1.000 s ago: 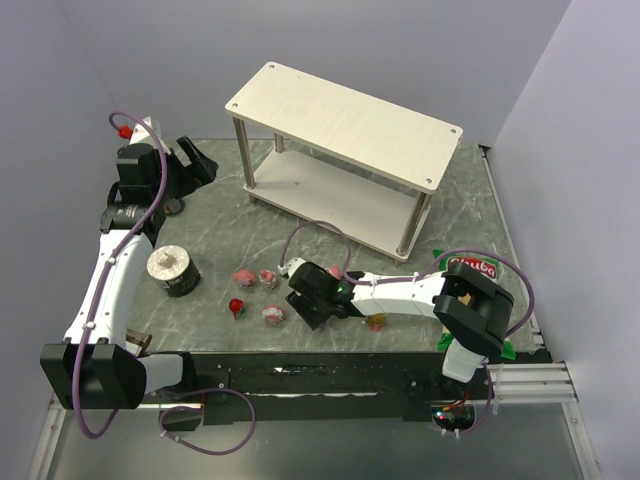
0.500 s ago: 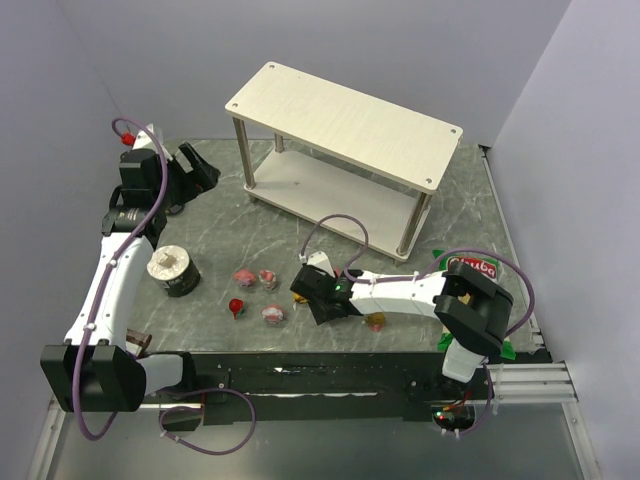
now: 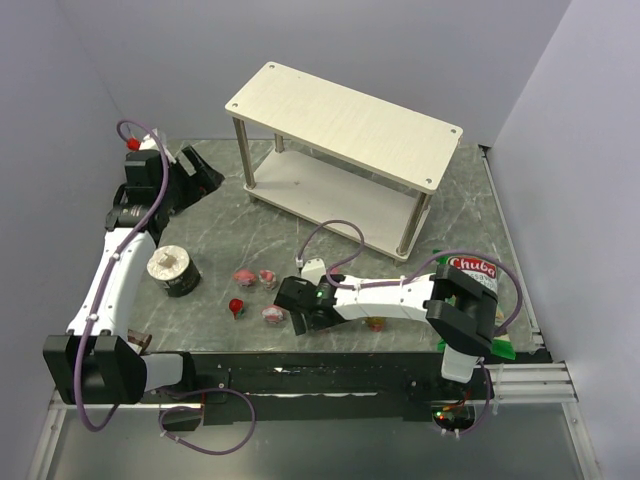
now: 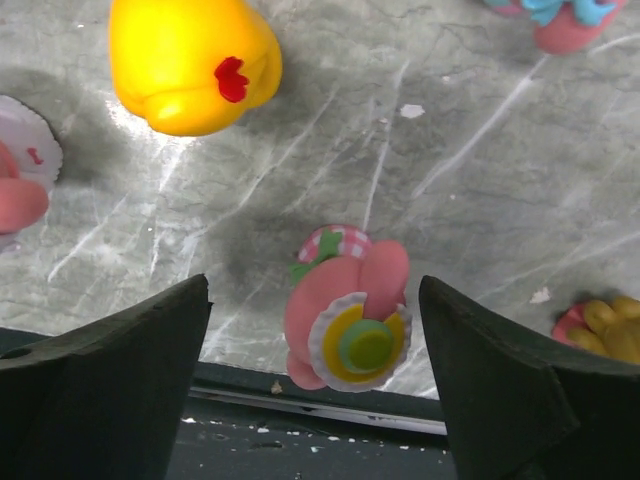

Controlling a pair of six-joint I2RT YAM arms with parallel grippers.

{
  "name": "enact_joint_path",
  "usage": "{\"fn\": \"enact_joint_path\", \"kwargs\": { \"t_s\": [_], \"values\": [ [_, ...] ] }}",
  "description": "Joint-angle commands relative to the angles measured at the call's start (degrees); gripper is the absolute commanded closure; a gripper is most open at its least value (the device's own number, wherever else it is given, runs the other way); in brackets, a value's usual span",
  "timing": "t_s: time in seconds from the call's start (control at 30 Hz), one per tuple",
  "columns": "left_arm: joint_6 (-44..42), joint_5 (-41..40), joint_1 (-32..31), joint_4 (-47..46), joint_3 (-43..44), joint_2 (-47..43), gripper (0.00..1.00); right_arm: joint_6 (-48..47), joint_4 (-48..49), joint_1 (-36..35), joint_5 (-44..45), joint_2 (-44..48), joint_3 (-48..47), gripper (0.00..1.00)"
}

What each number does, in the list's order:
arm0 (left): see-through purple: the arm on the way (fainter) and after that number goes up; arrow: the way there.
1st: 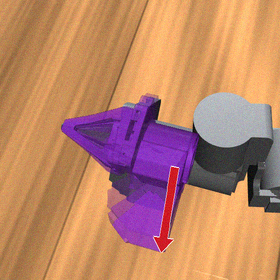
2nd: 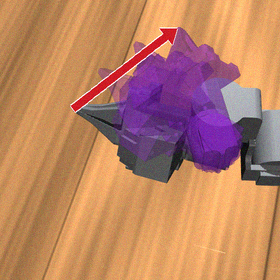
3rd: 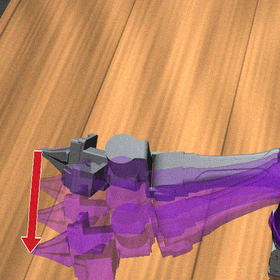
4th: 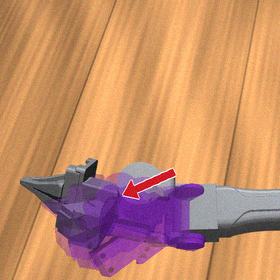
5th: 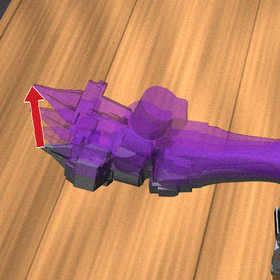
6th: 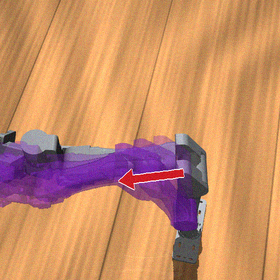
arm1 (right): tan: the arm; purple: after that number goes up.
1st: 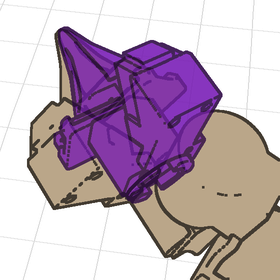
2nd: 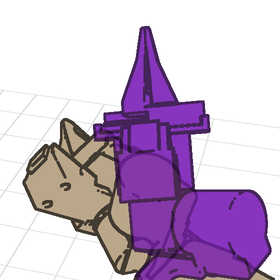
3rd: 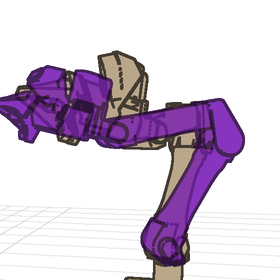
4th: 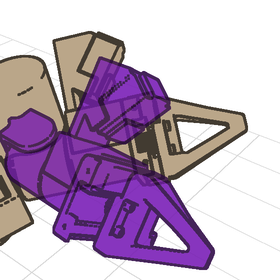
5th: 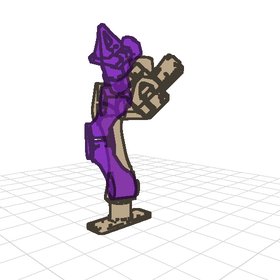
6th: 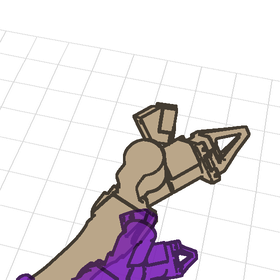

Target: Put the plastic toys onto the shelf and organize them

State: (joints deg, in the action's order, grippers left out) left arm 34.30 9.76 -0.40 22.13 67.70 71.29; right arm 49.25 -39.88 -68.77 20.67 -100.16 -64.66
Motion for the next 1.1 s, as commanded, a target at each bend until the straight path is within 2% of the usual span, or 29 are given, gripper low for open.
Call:
{"fn": "enact_joint_path", "kwargs": {
  "t_s": [0.0,0.2,0.3,0.33,0.47,0.53,0.57,0.6,0.73,0.9,1.07],
  "values": [
    [1.55,-0.09,0.23,0.81,1.29,0.87,0.04,2.95,-4.15,-0.31,4.47,2.06,-3.27,0.04],
    [1.73,2.01,0.23,-0.33,0.94,0.43,0.04,-1.26,-6.18,-0.31,5.70,6.89,-4.33,0.00],
    [1.03,3.24,0.23,-0.86,0.15,-0.53,0.04,-6.09,-3.64,-0.22,4.74,11.80,-1.97,0.00],
    [0.77,3.68,0.23,-1.12,-0.37,-1.32,0.04,-10.54,-2.15,-0.22,4.13,13.40,-0.91,0.00],
    [-0.90,6.41,0.23,-3.14,-3.18,-4.57,0.04,-27.51,10.49,-0.05,-3.33,23.23,8.90,0.01],
    [-0.91,7.98,0.23,-4.20,-5.55,-6.93,0.04,-36.72,16.92,0.48,-10.88,29.48,12.18,0.01],
    [-0.73,8.34,0.23,-5.07,-6.26,-7.65,0.04,-38.95,17.98,1.00,-13.26,31.15,14.28,0.01],
    [-0.64,8.69,0.23,-5.60,-7.05,-8.44,0.04,-40.89,19.04,3.18,-19.37,33.43,15.00,0.01],
    [-0.73,10.19,0.23,-8.06,-10.39,-11.96,0.04,-48.71,19.05,9.34,-33.30,34.33,16.85,0.02],
    [-1.17,9.75,0.23,-7.28,-10.40,-12.84,0.04,-56.18,18.79,11.55,-34.38,31.52,16.94,0.02],
    [-0.55,10.01,0.23,-7.45,-11.28,-13.63,0.04,-58.39,20.19,12.00,-37.10,28.71,17.64,0.02]
  ]
}}
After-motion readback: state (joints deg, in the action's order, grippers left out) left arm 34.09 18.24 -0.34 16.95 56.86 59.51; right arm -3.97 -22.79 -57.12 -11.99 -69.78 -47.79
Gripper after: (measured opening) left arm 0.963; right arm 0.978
